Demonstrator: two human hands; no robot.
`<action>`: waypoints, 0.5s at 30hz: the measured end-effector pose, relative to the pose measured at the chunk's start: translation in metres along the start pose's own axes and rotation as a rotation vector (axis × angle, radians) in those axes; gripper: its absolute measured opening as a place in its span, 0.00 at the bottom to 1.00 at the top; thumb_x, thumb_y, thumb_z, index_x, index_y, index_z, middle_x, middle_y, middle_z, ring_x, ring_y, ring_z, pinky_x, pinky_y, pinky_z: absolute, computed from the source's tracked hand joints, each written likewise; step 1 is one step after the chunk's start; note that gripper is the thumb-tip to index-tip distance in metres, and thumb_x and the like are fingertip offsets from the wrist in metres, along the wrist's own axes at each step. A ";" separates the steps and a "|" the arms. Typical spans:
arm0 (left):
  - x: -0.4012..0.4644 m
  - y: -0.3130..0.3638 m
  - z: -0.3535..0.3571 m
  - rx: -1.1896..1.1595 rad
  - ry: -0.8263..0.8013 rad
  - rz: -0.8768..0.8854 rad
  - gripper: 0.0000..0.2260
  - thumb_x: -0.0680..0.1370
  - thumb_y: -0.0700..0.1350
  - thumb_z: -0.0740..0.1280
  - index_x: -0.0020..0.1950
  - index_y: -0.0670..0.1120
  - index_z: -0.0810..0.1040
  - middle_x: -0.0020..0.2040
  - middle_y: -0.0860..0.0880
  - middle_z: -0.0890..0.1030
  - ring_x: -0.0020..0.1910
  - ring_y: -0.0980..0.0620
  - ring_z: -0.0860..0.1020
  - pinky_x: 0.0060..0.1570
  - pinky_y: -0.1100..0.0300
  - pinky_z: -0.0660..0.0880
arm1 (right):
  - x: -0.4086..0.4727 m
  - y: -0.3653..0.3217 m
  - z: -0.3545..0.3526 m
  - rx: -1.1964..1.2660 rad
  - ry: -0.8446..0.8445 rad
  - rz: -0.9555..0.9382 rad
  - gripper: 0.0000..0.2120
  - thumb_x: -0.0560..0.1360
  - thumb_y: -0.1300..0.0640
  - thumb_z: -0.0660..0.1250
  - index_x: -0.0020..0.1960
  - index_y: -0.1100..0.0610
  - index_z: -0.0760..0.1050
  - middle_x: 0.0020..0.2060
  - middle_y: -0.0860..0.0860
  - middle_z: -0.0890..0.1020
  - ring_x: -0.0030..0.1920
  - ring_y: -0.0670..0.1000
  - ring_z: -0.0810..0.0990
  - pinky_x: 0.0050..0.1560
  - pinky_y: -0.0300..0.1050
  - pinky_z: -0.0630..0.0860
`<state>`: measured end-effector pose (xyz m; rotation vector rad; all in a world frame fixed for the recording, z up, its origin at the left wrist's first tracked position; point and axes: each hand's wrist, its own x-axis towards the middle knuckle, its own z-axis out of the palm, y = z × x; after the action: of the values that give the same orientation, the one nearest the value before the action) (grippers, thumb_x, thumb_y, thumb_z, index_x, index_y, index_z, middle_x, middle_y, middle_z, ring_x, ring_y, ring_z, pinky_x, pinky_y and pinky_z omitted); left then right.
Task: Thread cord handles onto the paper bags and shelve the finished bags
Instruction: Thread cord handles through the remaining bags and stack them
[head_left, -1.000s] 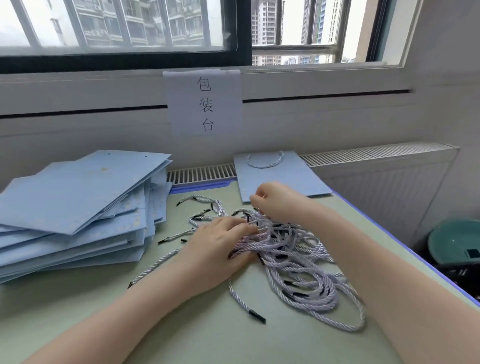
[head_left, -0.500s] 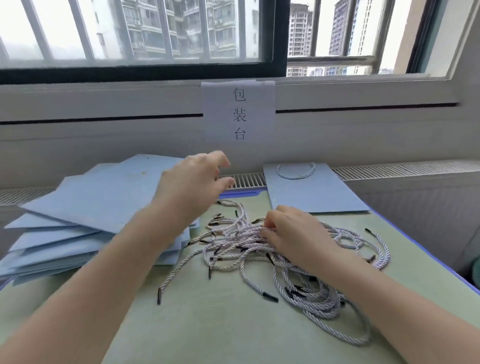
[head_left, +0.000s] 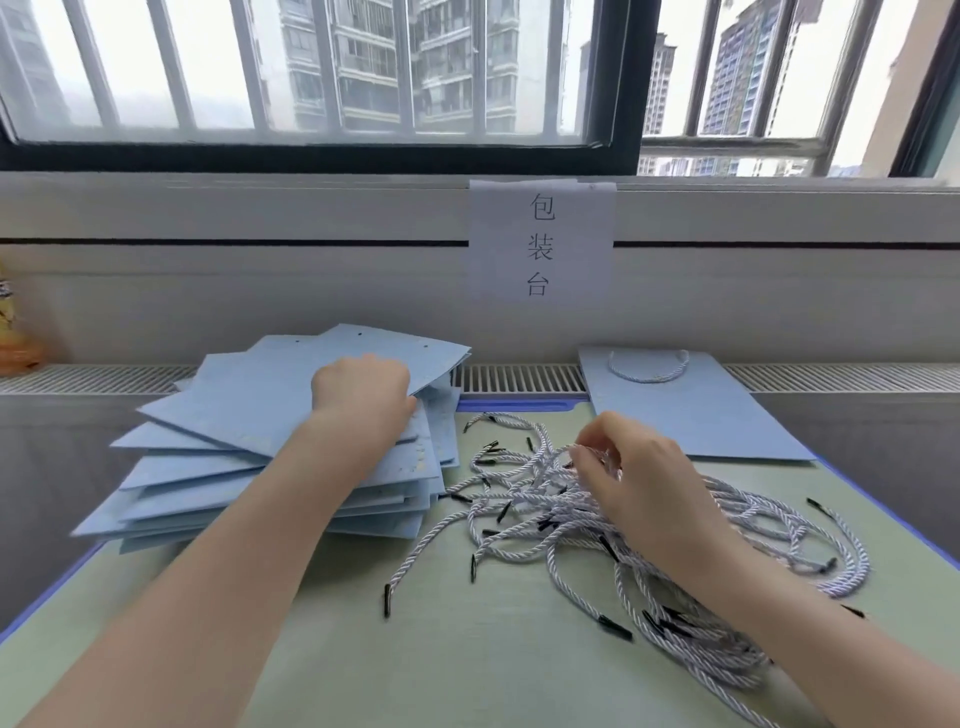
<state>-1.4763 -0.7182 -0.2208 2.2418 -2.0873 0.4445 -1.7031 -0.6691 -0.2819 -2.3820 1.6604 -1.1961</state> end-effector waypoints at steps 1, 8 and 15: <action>-0.001 0.001 -0.002 0.023 0.027 0.003 0.09 0.82 0.48 0.57 0.44 0.46 0.66 0.38 0.49 0.66 0.43 0.45 0.68 0.42 0.59 0.63 | 0.000 -0.001 0.000 0.040 0.016 0.007 0.03 0.77 0.55 0.64 0.44 0.52 0.73 0.32 0.41 0.74 0.33 0.41 0.70 0.35 0.35 0.65; -0.014 0.016 -0.025 0.089 0.264 0.026 0.17 0.77 0.38 0.61 0.32 0.45 0.57 0.31 0.49 0.61 0.38 0.45 0.70 0.34 0.60 0.62 | 0.003 0.000 -0.003 0.339 -0.060 0.087 0.13 0.79 0.64 0.60 0.49 0.48 0.78 0.30 0.49 0.79 0.30 0.48 0.75 0.32 0.41 0.73; -0.048 0.058 -0.060 -0.098 0.537 0.170 0.13 0.81 0.49 0.57 0.38 0.46 0.72 0.30 0.50 0.65 0.34 0.45 0.68 0.31 0.60 0.59 | 0.016 0.002 -0.016 1.068 -0.109 0.464 0.11 0.79 0.57 0.59 0.51 0.58 0.79 0.44 0.54 0.84 0.49 0.51 0.82 0.46 0.43 0.78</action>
<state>-1.5463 -0.6633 -0.1838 1.6530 -1.9556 0.8245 -1.7115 -0.6763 -0.2618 -1.3004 1.0065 -1.3221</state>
